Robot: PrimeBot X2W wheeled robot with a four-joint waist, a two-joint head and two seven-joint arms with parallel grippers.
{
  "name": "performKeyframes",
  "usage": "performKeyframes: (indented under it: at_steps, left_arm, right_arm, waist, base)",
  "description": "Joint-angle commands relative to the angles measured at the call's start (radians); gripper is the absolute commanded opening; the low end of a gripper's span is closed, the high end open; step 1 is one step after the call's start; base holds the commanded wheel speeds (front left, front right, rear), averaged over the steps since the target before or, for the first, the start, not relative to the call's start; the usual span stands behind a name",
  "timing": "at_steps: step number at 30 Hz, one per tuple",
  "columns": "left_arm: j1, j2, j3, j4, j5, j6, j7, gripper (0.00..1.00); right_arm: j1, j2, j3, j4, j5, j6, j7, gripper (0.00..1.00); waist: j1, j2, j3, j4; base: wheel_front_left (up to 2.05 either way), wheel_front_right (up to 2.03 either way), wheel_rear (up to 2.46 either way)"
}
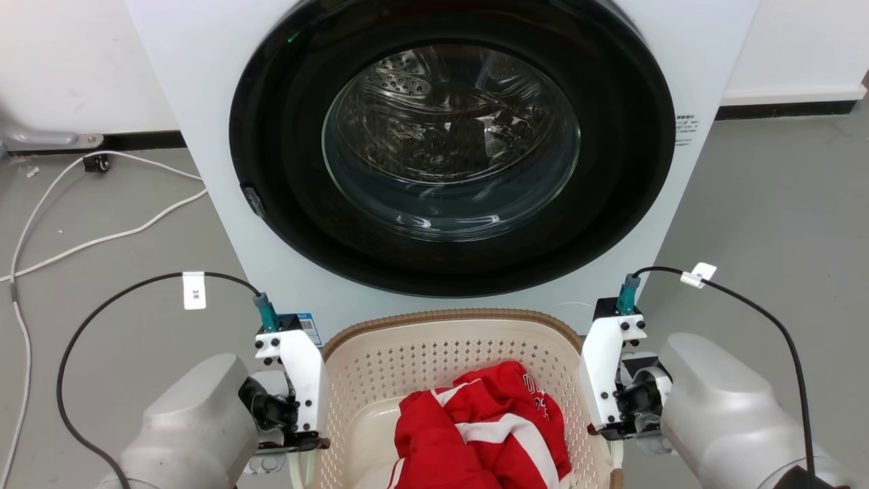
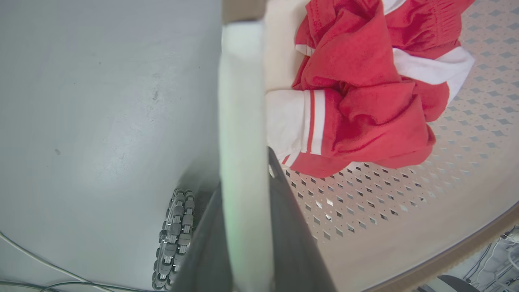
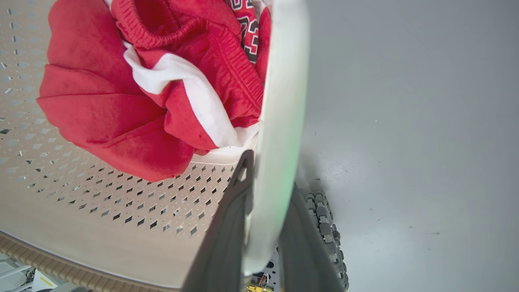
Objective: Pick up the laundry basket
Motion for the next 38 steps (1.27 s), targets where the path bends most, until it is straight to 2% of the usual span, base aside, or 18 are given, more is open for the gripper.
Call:
performKeyframes:
  at_steps: [1,38]
  left_arm:
    - [0.008,-0.061,0.002,-0.028,-0.018,-0.015,-0.004,0.00]
    - [-0.006,-0.069,-0.011,-0.028,-0.031,-0.016,-0.022,0.00]
  right_arm:
    - [0.009,0.052,0.001,-0.025,0.021,0.017,-0.006,0.00]
    - [-0.011,0.054,0.047,-0.009,0.084,0.017,-0.047,0.00]
  waist:
    - [0.0002,0.0000,-0.001,0.000]
    - [0.0002,0.0000,0.007,0.003]
  base:
    - [0.00,0.00,0.00]
    - [0.00,0.00,0.00]
